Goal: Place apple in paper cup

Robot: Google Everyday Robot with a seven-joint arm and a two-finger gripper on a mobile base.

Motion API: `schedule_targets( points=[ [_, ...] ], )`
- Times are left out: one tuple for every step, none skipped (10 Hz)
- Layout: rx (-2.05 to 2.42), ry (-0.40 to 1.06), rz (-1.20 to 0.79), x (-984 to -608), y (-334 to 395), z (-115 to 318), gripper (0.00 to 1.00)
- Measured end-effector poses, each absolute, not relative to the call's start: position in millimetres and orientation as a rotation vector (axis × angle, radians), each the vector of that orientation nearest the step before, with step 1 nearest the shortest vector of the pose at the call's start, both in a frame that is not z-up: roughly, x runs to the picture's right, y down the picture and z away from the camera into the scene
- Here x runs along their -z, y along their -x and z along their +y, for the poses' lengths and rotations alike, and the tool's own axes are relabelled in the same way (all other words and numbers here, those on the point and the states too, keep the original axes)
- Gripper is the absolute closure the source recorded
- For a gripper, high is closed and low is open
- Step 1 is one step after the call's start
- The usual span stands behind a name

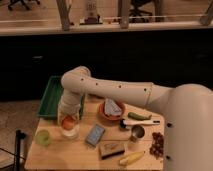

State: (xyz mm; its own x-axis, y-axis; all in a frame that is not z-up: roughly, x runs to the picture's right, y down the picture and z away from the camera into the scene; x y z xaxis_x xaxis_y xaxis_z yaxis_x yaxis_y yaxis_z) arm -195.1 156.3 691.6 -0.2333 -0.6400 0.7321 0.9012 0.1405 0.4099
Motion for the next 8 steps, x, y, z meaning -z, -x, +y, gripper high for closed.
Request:
schedule_targets(
  points=[
    [1.481, 0.336, -1.055, -692.4, 195.0, 156.0, 0.24],
    [1.482, 0.337, -1.057, -692.9, 196.1, 155.7, 0.21],
    [1.487, 0.338, -1.06, -693.3, 198.2, 155.4, 0.2],
    [1.488, 0.339, -1.061, -693.4, 198.7, 155.2, 0.2],
    [1.488, 0.341, -1.061, -693.9, 198.3, 155.2, 0.2],
    [1.487, 0.341, -1.061, -694.1, 197.9, 154.7, 0.2],
    [1.488, 0.34, -1.062, -694.0, 198.1, 154.6, 0.2],
    [1.49, 0.338, -1.069, -693.9, 198.9, 155.0, 0.2]
  ],
)
